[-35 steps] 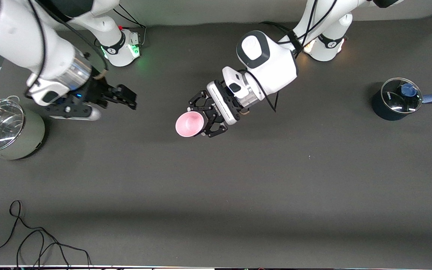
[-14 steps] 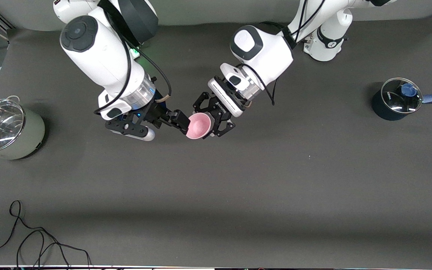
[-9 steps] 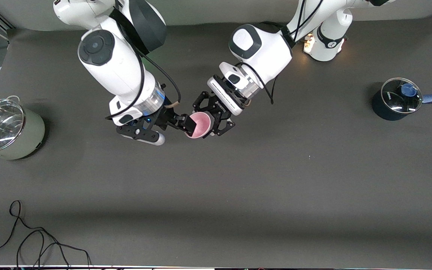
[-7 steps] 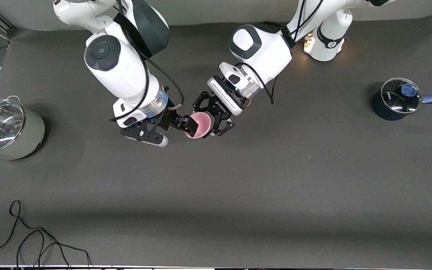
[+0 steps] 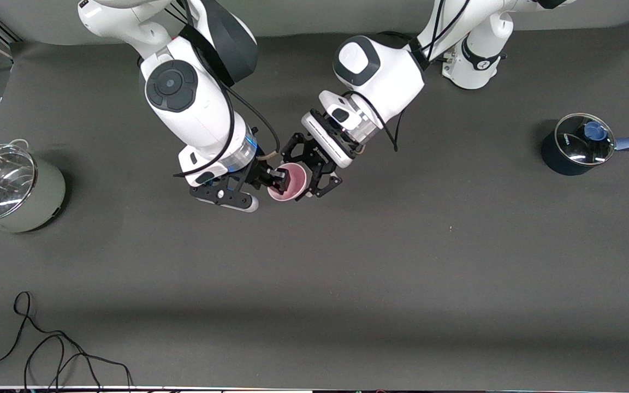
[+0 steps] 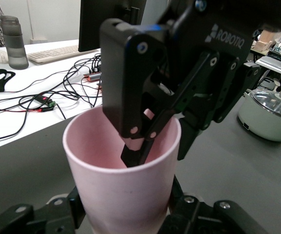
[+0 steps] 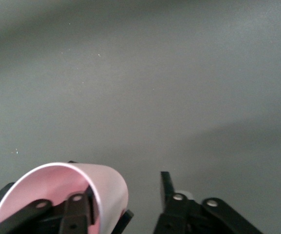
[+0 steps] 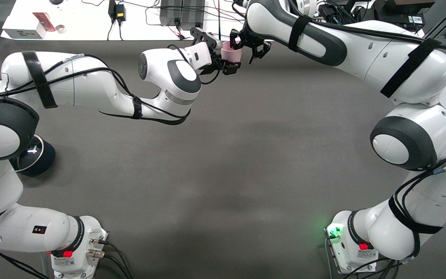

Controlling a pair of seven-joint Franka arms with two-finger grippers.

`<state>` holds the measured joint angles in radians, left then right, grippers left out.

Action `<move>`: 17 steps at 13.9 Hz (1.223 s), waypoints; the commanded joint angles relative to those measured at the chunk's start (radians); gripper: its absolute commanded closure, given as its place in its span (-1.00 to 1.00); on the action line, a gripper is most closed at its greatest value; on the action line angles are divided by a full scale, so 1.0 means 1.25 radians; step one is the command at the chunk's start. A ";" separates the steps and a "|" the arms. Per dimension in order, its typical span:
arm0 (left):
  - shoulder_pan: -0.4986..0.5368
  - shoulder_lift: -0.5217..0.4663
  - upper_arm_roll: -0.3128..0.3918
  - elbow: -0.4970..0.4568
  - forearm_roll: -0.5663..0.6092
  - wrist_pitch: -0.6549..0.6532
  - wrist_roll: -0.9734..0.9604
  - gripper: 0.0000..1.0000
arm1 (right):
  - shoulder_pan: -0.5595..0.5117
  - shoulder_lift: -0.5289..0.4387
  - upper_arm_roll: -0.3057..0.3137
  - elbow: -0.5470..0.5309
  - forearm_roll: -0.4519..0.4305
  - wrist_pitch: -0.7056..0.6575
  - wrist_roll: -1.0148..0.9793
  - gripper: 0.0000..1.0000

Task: Transfer pink cup from left to right arm
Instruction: 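Close the right gripper on the cup and open the left gripper, then carry the cup with the right gripper while the left gripper withdraws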

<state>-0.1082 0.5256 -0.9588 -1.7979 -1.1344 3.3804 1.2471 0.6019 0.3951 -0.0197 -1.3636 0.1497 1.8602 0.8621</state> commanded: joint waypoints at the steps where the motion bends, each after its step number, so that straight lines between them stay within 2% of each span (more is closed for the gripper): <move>1: -0.002 -0.020 0.005 -0.006 -0.009 0.010 -0.002 0.35 | 0.002 0.004 -0.010 0.016 -0.012 -0.018 -0.007 1.00; 4: -0.002 -0.020 0.005 -0.005 -0.009 0.010 -0.002 -0.42 | -0.003 0.002 -0.011 0.017 -0.013 -0.022 -0.020 1.00; 5: -0.002 -0.022 0.005 -0.004 -0.009 0.011 -0.004 -0.74 | -0.004 0.001 -0.011 0.017 -0.012 -0.023 -0.020 1.00; 6: -0.002 -0.020 0.005 -0.004 -0.010 0.010 -0.005 -0.85 | -0.004 -0.002 -0.012 0.017 -0.012 -0.023 -0.020 1.00; 8: -0.002 -0.020 0.005 -0.002 -0.012 0.011 -0.006 -0.98 | -0.005 -0.006 -0.017 0.022 -0.011 -0.031 -0.021 1.00; 11: -0.002 -0.020 0.005 0.001 -0.014 0.011 -0.009 -0.99 | -0.025 -0.004 -0.021 0.098 -0.012 -0.135 -0.040 1.00; 13: -0.002 -0.020 0.005 0.001 -0.017 0.014 -0.012 -0.99 | -0.051 -0.015 -0.027 0.143 -0.012 -0.214 -0.122 1.00; 15: 0.003 -0.020 0.007 0.002 -0.015 0.029 -0.043 -0.99 | -0.076 -0.064 -0.063 0.135 -0.012 -0.256 -0.208 1.00; 17: 0.026 -0.022 0.016 0.004 -0.017 0.054 -0.045 -0.99 | -0.078 -0.095 -0.142 0.129 -0.012 -0.318 -0.328 1.00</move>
<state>-0.0975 0.5247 -0.9541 -1.7922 -1.1358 3.4319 1.2102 0.5073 0.3222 -0.1241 -1.1898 0.1421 1.5255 0.5821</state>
